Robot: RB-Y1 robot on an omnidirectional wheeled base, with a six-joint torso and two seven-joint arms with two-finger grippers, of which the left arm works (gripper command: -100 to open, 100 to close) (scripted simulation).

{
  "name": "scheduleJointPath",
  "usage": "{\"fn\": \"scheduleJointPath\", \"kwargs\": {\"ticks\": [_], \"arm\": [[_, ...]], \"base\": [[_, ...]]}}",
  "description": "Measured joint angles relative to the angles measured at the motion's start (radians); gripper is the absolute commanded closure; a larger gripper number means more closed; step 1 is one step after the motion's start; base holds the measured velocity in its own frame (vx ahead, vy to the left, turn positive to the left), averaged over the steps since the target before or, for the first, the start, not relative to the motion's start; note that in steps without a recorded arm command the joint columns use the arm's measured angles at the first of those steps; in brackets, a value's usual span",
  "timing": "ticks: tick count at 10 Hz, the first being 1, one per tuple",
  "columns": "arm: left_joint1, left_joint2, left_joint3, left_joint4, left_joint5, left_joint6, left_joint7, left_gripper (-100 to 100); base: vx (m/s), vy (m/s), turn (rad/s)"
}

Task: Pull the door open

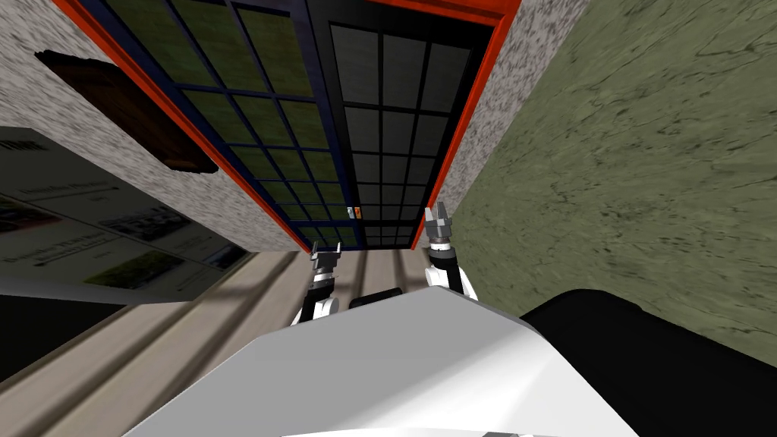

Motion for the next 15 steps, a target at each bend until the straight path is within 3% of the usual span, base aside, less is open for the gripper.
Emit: {"fn": "scheduleJointPath", "kwargs": {"ticks": [7,15], "arm": [[-0.048,0.005,-0.032,0.145,0.022,-0.023,0.131,-100],[-0.103,-0.007,-0.074,0.312,0.042,-0.051,0.269,-100]], "base": [[0.101,0.001,-0.008],[0.094,0.013,-0.006]]}}
